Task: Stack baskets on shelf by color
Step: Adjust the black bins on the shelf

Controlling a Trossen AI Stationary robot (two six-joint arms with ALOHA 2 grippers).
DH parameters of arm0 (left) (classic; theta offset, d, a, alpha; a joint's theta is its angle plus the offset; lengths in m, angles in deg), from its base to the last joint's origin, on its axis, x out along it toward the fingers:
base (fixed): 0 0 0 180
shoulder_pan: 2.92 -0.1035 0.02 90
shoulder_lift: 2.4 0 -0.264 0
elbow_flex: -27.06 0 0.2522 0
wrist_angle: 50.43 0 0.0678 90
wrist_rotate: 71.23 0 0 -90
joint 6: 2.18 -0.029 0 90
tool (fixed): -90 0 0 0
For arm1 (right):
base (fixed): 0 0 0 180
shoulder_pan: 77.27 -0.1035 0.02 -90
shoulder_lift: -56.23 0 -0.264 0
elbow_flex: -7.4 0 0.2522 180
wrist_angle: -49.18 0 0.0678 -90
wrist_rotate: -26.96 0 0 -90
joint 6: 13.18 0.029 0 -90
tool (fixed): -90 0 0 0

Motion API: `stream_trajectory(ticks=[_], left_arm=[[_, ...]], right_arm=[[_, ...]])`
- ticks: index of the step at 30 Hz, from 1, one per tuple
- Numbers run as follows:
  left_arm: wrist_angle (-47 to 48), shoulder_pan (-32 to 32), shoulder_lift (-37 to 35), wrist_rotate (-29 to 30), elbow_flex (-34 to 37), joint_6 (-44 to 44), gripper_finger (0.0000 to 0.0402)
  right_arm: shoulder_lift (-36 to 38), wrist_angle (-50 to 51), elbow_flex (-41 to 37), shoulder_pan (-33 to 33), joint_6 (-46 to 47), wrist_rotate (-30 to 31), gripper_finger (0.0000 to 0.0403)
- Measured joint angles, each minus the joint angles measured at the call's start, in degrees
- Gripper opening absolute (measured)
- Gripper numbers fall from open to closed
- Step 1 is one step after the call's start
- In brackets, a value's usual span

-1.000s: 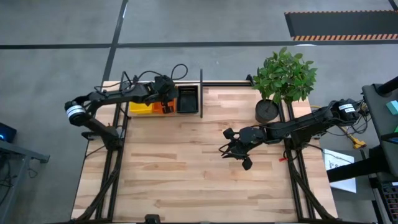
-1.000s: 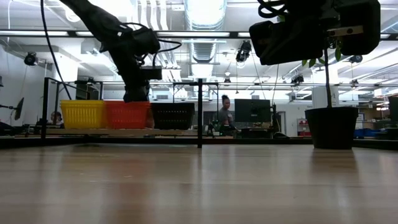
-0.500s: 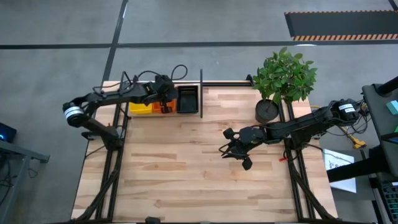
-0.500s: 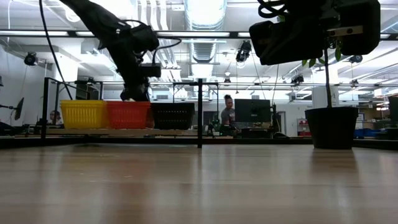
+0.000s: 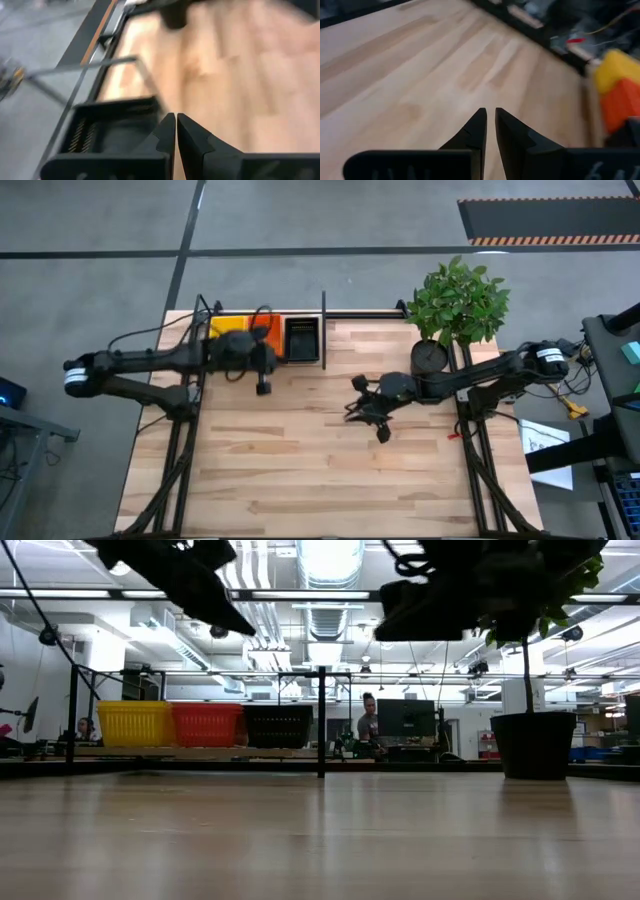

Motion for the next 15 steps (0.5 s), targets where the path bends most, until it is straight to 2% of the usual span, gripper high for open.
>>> stream_trajectory(ticks=[3, 6, 11, 15], left_arm=[[-6.6, 5.8, -2.1, 1.2, 5.2, 3.4, 0.0], [-13.9, 10.4, -1.6, 5.8, 10.1, 7.4, 0.0], [-21.0, 13.7, 4.1, 17.4, 14.3, 11.5, 0.0], [-22.0, 13.1, 11.6, 21.1, 13.1, 11.0, 0.0]], right_arm=[[-2.5, -6.5, 0.0, 2.2, 1.1, 0.4, 0.0031], [-4.4, -7.5, 1.0, 3.6, 1.6, 0.6, 0.0031], [-4.7, -7.6, 2.4, 4.0, 2.7, 5.7, 0.0031], [-4.1, -7.0, 2.3, 4.0, 2.7, 6.6, 0.0031]])
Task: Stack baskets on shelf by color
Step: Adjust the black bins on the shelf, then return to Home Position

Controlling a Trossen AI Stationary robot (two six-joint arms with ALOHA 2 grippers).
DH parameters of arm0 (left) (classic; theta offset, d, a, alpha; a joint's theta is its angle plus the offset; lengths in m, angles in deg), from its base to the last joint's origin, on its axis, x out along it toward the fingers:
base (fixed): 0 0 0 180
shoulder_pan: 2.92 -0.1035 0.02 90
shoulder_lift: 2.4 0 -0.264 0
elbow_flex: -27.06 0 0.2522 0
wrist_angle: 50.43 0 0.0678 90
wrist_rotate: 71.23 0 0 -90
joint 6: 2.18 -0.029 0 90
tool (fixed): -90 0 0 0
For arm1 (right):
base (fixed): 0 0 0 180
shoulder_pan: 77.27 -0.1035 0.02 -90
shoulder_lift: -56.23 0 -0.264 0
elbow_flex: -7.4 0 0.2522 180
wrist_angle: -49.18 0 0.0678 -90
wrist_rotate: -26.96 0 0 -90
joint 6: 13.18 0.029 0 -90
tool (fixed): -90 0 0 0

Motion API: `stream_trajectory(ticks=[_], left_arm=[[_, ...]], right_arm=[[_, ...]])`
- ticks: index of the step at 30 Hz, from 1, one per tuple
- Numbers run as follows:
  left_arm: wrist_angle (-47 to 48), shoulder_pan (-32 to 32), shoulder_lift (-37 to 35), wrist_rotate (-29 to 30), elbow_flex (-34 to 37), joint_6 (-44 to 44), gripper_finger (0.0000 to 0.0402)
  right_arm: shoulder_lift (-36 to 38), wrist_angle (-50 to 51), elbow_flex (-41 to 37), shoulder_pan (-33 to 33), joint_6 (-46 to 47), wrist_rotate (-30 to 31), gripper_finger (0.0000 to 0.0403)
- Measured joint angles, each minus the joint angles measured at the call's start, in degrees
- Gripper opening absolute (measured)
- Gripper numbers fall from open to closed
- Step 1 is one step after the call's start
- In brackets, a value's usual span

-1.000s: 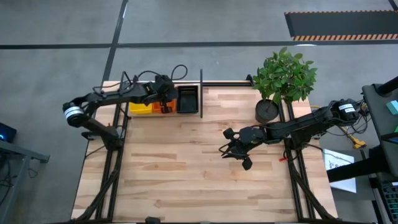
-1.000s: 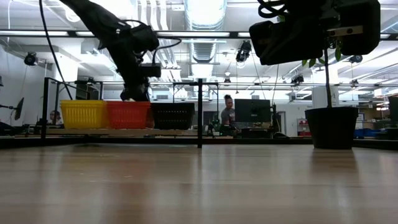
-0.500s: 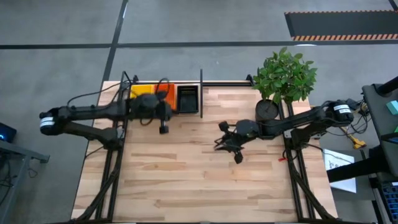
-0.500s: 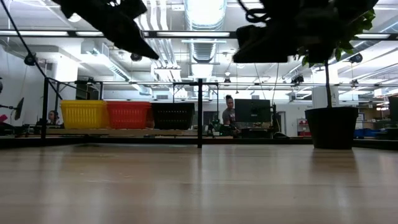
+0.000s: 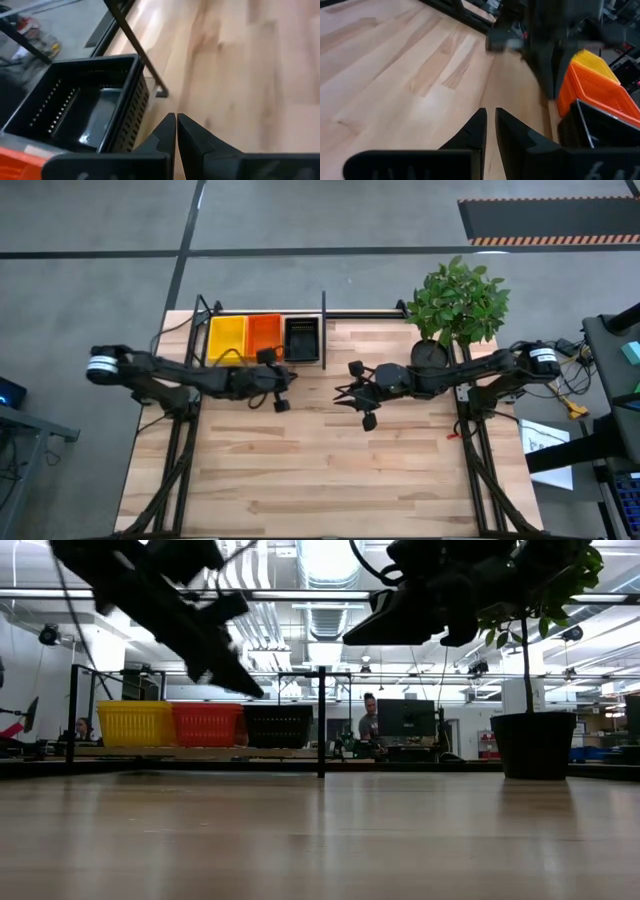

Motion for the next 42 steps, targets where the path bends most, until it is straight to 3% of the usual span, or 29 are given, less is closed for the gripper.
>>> stream_trajectory(ticks=[5, 9, 18, 22, 24, 29, 42], left_arm=[[-0.2, -1.6, 9.1, 7.2, -3.7, -3.0, 0.0], [-0.4, -3.2, 12.2, 11.5, -5.8, -3.9, 0.0], [-0.5, -5.0, 12.6, 11.8, -6.3, -3.9, 0.0], [-0.9, -4.6, 11.6, 8.7, -6.3, -3.9, 0.0], [-0.3, -3.6, 9.1, 3.9, -6.3, -5.0, 0.0], [2.4, -0.3, -2.5, -14.8, -5.2, -13.5, 0.0], [-0.7, 0.8, -39.8, -15.8, 15.0, -12.9, 0.0]], right_arm=[[0.2, 0.8, 0.0, 0.0, 0.2, -0.1, 0.0031], [0.2, 1.9, 0.0, 0.0, 0.9, -0.1, 0.0031], [0.2, 3.4, 0.0, 0.0, 1.7, -0.1, 0.0031], [0.2, 3.9, 0.0, 0.0, 1.7, -0.1, 0.0031], [0.2, 5.4, 0.0, 0.0, 1.7, -0.1, 0.0031], [0.5, 7.0, -1.2, 0.0, 1.8, -1.4, 0.0027], [14.4, -4.3, -16.4, 0.9, 1.3, -1.6, 0.0009]])
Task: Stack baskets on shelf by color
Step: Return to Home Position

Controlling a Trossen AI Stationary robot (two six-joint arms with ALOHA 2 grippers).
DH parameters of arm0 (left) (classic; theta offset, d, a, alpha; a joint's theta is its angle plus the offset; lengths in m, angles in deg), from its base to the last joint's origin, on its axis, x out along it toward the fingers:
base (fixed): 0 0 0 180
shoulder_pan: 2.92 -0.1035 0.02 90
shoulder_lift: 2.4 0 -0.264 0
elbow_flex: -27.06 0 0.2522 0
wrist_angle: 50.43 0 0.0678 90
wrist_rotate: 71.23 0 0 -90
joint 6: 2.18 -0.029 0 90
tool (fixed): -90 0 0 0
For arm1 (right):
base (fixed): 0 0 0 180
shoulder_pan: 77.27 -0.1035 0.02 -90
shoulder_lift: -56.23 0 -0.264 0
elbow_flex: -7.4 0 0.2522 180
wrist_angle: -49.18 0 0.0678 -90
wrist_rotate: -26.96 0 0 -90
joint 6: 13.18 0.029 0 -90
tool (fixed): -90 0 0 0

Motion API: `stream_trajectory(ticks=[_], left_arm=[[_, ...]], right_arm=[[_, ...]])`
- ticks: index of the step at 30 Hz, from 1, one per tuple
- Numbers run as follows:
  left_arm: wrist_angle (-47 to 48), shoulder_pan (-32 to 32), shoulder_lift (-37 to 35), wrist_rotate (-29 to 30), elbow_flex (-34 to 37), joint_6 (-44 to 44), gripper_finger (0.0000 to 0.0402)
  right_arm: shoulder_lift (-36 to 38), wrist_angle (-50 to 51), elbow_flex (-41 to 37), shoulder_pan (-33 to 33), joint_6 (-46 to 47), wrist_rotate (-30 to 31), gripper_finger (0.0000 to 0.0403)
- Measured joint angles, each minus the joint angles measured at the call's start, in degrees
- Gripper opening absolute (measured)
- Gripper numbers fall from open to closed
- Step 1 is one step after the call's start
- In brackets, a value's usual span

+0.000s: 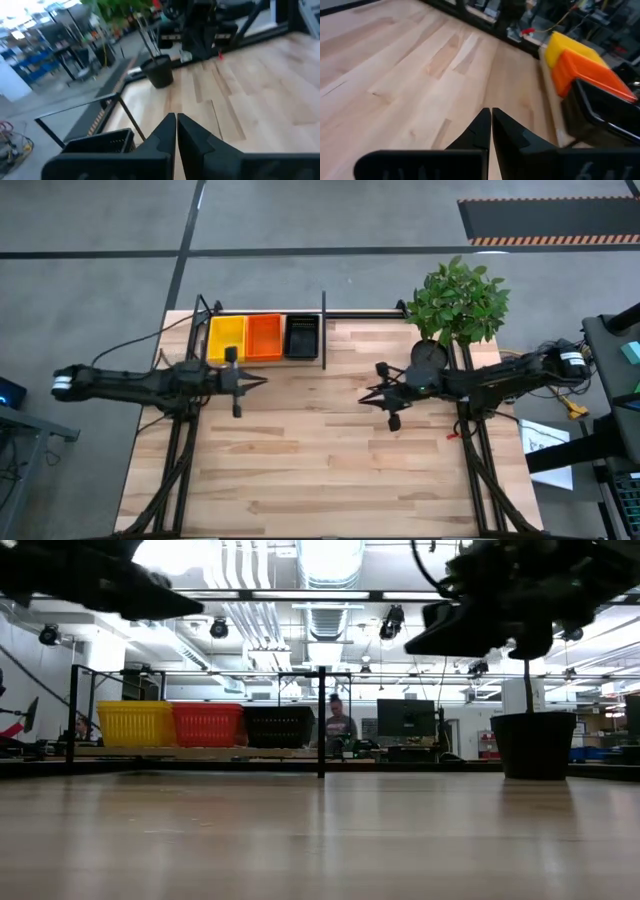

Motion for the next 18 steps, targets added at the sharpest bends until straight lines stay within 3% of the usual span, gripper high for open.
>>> stream_trajectory(ticks=[7, 18], left_arm=[[-3.7, 0.0, -12.7, 0.0, 9.6, 0.0, 0.0], [-5.4, 0.0, -29.4, 0.0, 16.9, 0.5, 0.0]], right_arm=[[10.2, -1.8, -7.8, 1.0, -0.1, 0.5, 0.0009], [30.6, -1.9, -17.7, 1.7, -1.3, 2.3, 0.0009]])
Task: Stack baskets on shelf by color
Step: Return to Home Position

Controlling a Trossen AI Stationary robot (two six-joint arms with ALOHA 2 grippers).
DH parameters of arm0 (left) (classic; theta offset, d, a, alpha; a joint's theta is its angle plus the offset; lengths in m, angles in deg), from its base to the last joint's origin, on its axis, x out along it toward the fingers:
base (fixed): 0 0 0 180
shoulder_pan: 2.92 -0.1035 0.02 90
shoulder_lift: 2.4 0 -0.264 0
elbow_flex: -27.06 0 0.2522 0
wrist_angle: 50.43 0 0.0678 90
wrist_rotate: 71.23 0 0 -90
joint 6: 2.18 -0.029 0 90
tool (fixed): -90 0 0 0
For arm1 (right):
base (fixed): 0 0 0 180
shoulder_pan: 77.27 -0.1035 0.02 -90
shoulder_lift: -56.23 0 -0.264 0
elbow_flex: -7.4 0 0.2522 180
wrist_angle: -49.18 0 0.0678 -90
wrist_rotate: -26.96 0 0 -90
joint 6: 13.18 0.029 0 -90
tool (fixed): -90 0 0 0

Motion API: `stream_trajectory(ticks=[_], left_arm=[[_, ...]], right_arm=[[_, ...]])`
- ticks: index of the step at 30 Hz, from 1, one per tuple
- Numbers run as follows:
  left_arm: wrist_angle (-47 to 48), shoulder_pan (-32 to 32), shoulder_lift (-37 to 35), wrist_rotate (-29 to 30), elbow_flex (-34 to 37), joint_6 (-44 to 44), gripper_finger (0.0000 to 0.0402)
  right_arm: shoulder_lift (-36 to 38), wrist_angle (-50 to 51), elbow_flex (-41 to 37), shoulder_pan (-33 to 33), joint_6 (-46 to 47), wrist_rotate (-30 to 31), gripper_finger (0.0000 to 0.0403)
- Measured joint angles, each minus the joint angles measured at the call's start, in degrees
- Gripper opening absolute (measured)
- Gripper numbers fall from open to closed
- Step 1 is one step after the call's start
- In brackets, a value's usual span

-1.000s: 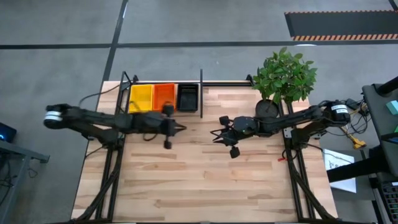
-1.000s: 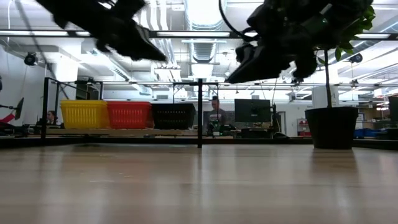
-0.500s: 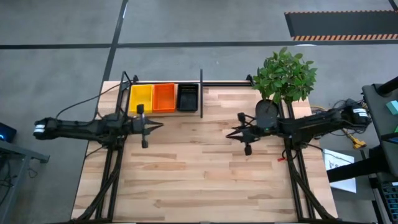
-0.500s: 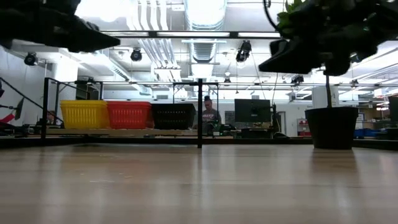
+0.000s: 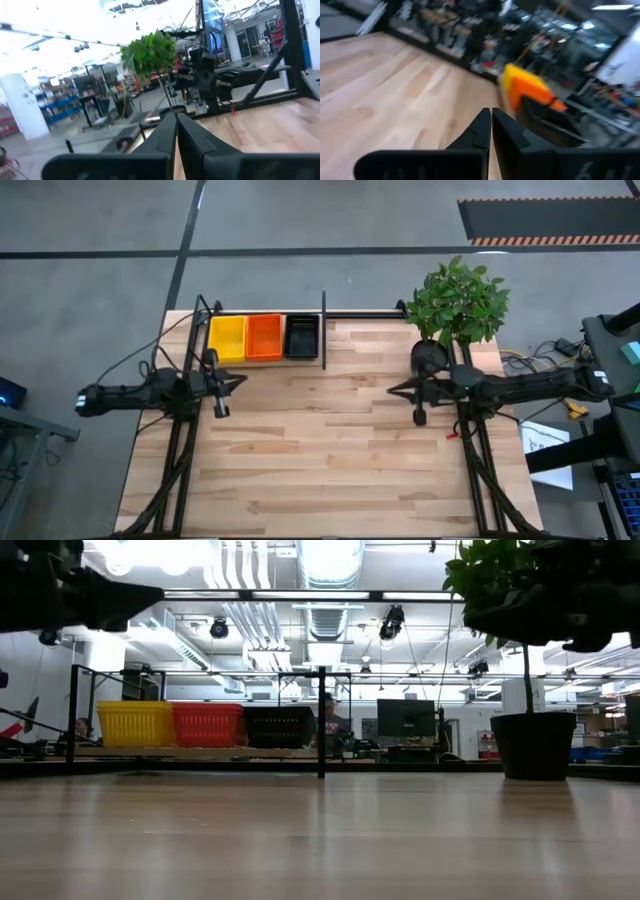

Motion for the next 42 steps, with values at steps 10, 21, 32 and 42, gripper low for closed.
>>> stream_trajectory(ticks=[10, 21, 32, 42], left_arm=[[-1.2, 0.0, -0.8, 0.0, 1.0, 4.0, 0.0], [-1.3, 0.0, 1.4, 0.1, 1.1, 4.0, 0.0], [-1.2, 0.0, 2.9, 0.1, 1.1, 4.0, 0.0], [-1.3, 0.0, 4.7, 0.2, 1.1, 3.9, 0.0]], right_arm=[[16.4, 0.3, -5.9, 0.0, -3.5, 6.2, 0.0008], [23.7, 1.9, -7.5, 0.0, 0.0, 2.4, 0.0009], [23.5, 2.9, -7.5, 0.0, -0.2, 3.7, 0.0009], [32.2, 11.2, -7.9, -0.2, 0.9, 5.0, 0.0009]])
